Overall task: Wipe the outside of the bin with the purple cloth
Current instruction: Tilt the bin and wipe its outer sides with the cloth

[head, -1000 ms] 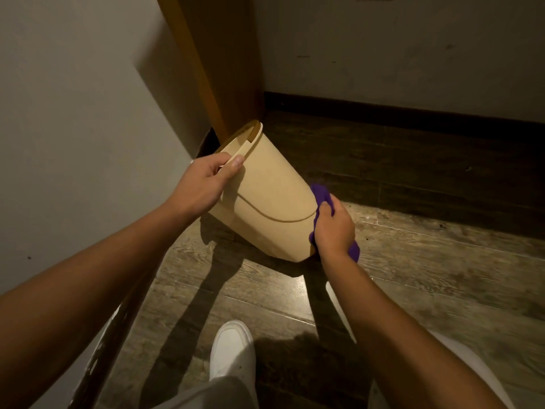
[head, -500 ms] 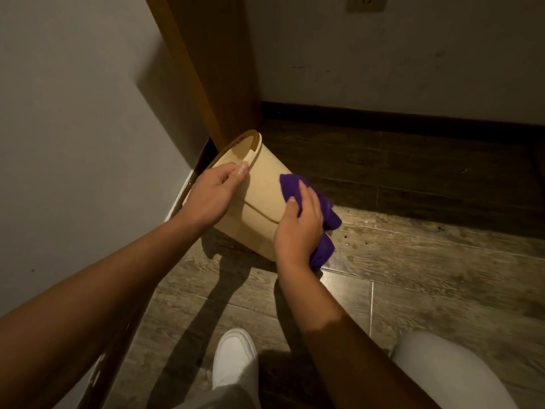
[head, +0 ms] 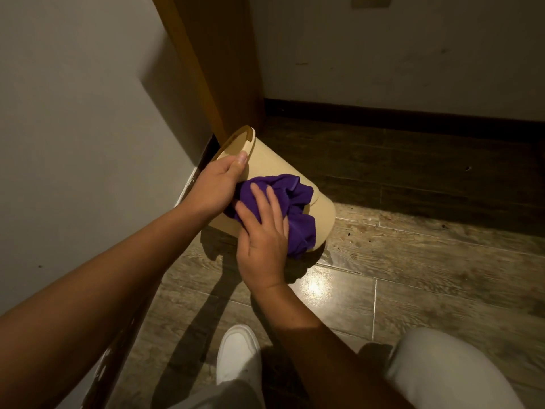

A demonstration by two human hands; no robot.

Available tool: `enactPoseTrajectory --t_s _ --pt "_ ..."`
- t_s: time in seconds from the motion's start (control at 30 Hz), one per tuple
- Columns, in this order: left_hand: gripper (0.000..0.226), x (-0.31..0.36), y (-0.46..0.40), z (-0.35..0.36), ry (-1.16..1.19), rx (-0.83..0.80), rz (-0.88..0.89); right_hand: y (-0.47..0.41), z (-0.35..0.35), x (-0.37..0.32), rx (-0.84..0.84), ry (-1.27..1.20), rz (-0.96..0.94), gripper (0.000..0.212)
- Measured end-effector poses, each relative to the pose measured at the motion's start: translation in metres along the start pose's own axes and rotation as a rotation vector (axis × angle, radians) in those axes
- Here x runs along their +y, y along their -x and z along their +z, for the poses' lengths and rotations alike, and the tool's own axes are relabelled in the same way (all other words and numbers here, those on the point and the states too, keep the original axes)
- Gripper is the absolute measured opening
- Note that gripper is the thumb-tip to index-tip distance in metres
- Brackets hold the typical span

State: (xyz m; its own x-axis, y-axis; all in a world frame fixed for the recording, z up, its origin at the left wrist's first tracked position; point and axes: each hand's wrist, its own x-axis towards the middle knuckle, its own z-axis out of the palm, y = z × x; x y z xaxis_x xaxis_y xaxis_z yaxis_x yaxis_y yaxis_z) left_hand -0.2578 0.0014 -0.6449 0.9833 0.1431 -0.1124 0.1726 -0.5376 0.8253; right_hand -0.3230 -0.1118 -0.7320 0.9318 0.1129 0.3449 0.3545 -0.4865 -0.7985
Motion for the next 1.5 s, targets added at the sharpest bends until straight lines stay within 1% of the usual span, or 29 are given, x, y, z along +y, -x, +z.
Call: enactPoseTrajectory --t_s 0.07,0.1,0.2,0.3,0.4,0.53,0.67,0.77,0.87,0.93,1.0,1.07,1.13,1.17,1.23,1.33,1.4,1.43,1.5 --pt "0.046 0.0 -0.001 0.002 -0.001 0.023 -0.017 0.006 0.002 0.013 -0.036 0.091 -0.051 0.05" --pt "0.046 0.0 -0.002 0.004 -0.019 0.041 -0.023 0.007 0.002 0.02 -0.031 0.128 -0.042 0.054" --pt "0.05 -0.001 -0.006 0.008 -0.041 0.146 -0.061 0.006 0.002 0.035 0.006 0.195 0.057 0.057" --pt "0.057 -0.01 -0.006 0.009 0.023 0.251 -0.166 0.009 0.002 0.047 0.018 0.261 0.121 0.057" --pt "0.055 -0.02 -0.005 0.004 0.123 0.32 -0.292 0.009 -0.005 0.064 0.039 0.311 0.225 0.056" --pt "0.054 -0.021 -0.012 0.003 0.109 0.39 -0.366 0.0 -0.017 0.085 0.026 0.369 0.306 0.054" --pt "0.055 -0.024 -0.012 0.006 0.077 0.406 -0.349 -0.016 -0.029 0.097 0.077 0.258 0.435 0.054" --pt "0.059 -0.028 -0.01 0.004 0.09 0.406 -0.337 -0.024 -0.038 0.106 0.099 0.185 0.475 0.052" --pt "0.057 -0.029 -0.008 0.004 0.126 0.411 -0.356 -0.04 -0.047 0.117 0.108 0.174 0.539 0.047" --pt "0.052 -0.031 -0.006 0.002 0.121 0.435 -0.386 -0.055 -0.062 0.129 0.109 0.205 0.643 0.044" --pt "0.05 -0.035 -0.004 -0.002 0.088 0.44 -0.401 -0.066 -0.085 0.142 0.153 0.218 0.739 0.042" --pt "0.049 -0.038 -0.002 -0.006 0.062 0.429 -0.397 -0.07 -0.102 0.148 0.228 0.18 0.761 0.04" --pt "0.05 -0.035 -0.001 -0.007 0.013 0.39 -0.364 -0.076 -0.106 0.141 0.254 0.131 0.709 0.039" --pt "0.054 -0.033 0.0 -0.005 -0.009 0.367 -0.333 -0.08 -0.105 0.136 0.226 0.111 0.671 0.04" --pt "0.062 -0.028 0.003 0.0 -0.012 0.339 -0.259 -0.088 -0.101 0.126 0.099 0.098 0.613 0.043" --pt "0.06 -0.024 0.009 0.004 -0.009 0.345 -0.177 -0.094 -0.098 0.118 -0.149 0.266 0.593 0.041" --pt "0.059 -0.025 0.01 0.006 -0.023 0.348 -0.137 -0.089 -0.094 0.11 -0.261 0.415 0.578 0.041" --pt "0.058 -0.024 0.011 0.007 -0.038 0.357 -0.123 -0.083 -0.09 0.103 -0.269 0.481 0.556 0.041" --pt "0.057 -0.022 0.01 0.01 -0.079 0.374 -0.103 -0.067 -0.084 0.088 -0.213 0.54 0.549 0.042"
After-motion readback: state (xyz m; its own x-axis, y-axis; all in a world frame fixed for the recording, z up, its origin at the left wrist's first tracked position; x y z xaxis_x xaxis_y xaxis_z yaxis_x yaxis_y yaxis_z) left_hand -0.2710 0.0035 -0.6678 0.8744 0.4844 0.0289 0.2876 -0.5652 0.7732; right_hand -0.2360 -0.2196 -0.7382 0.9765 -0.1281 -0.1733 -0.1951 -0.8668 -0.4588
